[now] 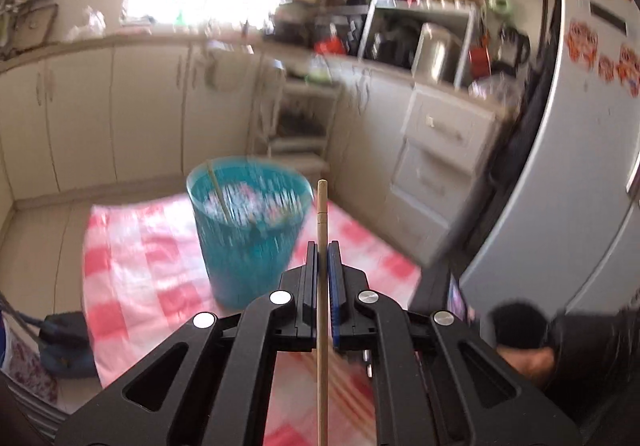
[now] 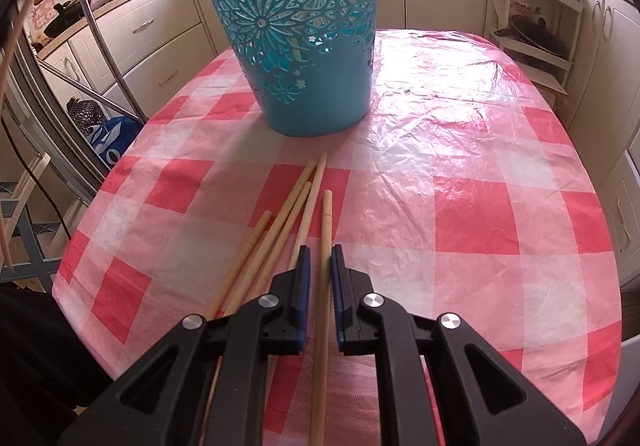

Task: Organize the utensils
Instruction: 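Close the right tool on another chopstick while the left tool approaches the chopsticks, then carry the chopstick in the left tool over the teal basket and release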

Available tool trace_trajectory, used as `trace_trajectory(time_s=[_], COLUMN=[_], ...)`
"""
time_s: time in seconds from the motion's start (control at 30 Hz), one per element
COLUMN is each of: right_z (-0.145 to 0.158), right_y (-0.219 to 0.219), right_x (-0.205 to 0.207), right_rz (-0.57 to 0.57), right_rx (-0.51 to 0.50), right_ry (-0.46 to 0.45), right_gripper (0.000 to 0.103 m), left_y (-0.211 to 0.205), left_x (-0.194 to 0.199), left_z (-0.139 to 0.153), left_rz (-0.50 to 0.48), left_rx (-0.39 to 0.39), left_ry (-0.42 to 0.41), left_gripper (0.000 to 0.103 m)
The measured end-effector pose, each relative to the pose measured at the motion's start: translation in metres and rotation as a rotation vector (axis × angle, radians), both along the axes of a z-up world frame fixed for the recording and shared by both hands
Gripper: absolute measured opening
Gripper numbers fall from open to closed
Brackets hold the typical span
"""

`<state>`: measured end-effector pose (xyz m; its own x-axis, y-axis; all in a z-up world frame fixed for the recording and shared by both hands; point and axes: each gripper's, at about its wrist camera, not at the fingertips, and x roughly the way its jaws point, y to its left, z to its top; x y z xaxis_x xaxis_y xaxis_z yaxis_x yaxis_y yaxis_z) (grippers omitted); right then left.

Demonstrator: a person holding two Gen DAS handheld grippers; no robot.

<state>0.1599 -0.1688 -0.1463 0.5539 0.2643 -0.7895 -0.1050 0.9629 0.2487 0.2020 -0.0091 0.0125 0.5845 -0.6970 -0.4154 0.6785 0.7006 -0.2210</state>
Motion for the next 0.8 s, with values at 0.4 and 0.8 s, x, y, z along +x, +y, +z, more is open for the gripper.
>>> trace_trajectory(time_s=[0.4, 0.8], right_z=[-0.001, -0.001], right_y=[0.000, 0.004], right_x=[-0.001, 0.004], right_rz=[-0.009, 0.012], right_rx=[0.006, 0.002], right_ry=[-0.009, -0.012], right_gripper=[0.011, 0.018], left_y=[-0.039, -0.069], left_x=[0.060, 0.116], left_z=[0.079, 0.008], left_rz=[0.487, 0.592], left_rx=[-0.215, -0.018], left_ry=[-0.353, -0.248], left_gripper=[0.004, 0.005])
